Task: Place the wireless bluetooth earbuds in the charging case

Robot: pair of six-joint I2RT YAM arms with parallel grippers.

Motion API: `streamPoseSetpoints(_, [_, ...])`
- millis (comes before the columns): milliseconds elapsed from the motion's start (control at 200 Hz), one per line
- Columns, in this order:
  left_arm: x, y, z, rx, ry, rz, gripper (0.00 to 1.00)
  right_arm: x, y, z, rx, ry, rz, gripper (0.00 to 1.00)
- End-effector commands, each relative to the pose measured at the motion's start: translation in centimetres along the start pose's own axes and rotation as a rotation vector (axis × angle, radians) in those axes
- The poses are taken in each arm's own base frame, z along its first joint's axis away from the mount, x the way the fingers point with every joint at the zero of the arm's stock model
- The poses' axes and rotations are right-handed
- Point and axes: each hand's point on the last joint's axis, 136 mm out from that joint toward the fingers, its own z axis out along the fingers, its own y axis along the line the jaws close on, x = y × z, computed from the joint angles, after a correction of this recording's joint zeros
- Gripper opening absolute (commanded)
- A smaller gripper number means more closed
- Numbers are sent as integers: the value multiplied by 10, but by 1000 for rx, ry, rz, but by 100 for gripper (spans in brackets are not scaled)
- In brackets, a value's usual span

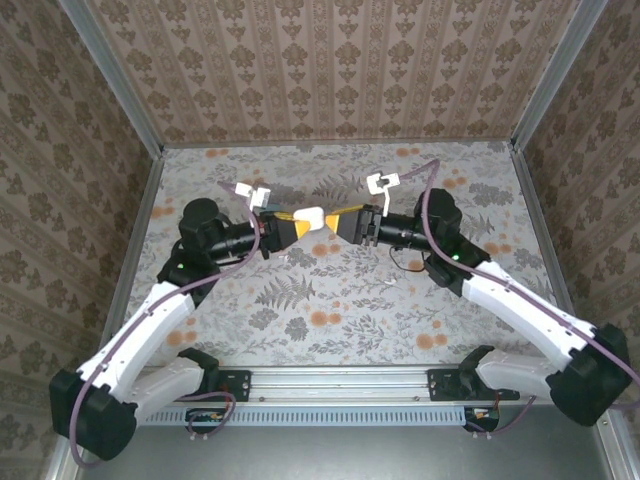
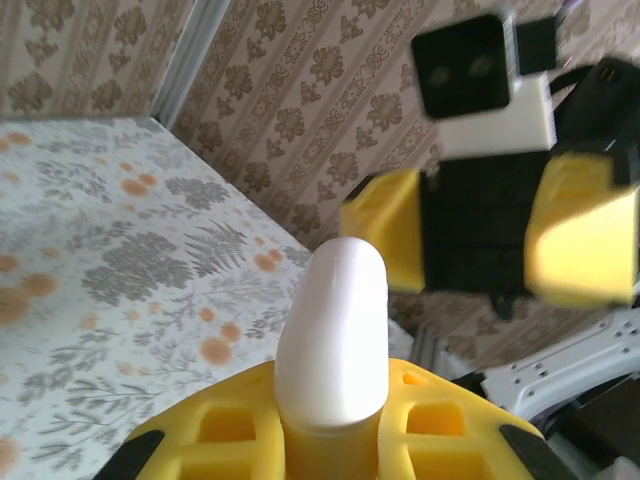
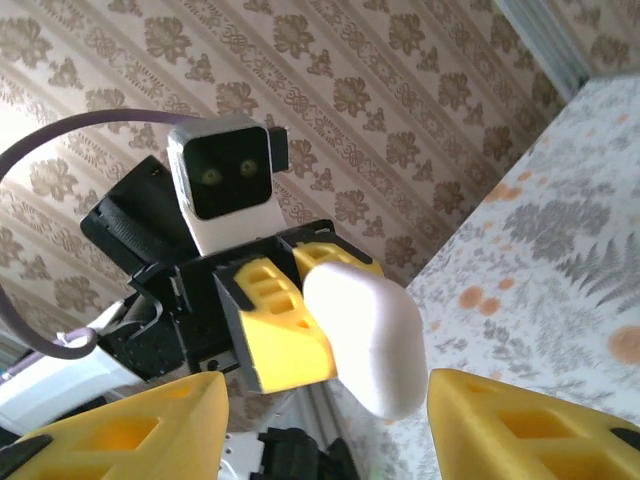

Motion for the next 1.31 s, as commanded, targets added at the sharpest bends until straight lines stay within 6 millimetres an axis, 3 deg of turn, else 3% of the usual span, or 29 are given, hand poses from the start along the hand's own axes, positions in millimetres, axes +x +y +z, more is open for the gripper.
streamPoseSetpoints(0, [8,-7,-11,-30,36,216,0,-3,15,-17,44,54,-155,56])
streamPoseSetpoints(125, [17,-19,-17,26,37,366,0,12,20,-15,52,165,-193,57])
streamPoseSetpoints(315, [22,-25,-22,45,36,424,0,38,19,-2,66,302,-237,61])
streamPoseSetpoints(585, [24,-31,-23,80,58,410,0,47,11,14,94,352,-268,64])
streamPoseSetpoints(1030, [26,-38,-23,119,64,412,0,33,-15,27,214,319,-252,64])
streamPoseSetpoints(1300, [27,-43,-25,134,62,418,0,13,-42,21,313,258,-163,64])
